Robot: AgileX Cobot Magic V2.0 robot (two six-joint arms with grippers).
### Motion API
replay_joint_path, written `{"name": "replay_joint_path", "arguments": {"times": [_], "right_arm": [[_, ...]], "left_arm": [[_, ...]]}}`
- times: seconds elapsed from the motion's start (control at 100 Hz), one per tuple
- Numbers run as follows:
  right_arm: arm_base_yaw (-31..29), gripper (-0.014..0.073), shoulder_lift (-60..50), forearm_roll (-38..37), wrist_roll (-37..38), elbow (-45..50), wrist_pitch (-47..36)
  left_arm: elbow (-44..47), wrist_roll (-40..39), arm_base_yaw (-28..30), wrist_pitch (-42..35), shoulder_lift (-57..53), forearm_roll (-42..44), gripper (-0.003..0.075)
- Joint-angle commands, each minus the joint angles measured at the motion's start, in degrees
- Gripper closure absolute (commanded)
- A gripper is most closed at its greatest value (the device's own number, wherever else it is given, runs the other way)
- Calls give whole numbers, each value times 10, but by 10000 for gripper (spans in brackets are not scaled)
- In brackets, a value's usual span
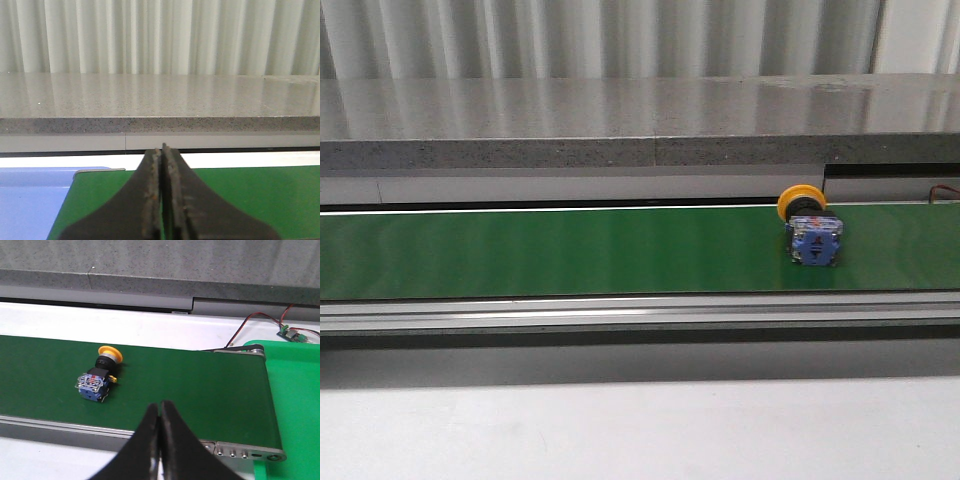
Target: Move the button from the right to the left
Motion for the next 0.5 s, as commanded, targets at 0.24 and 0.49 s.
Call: {"name": "replay_joint_path", "arguments": {"times": [0.24, 0.49], "right_arm": [[-1, 661, 1, 11, -4, -13, -36], [-1, 661, 1, 11, -4, -13, -36]], "left_arm": [[13, -5, -3, -41, -19, 7, 740], [13, -5, -3, -50, -19, 5, 740]]}}
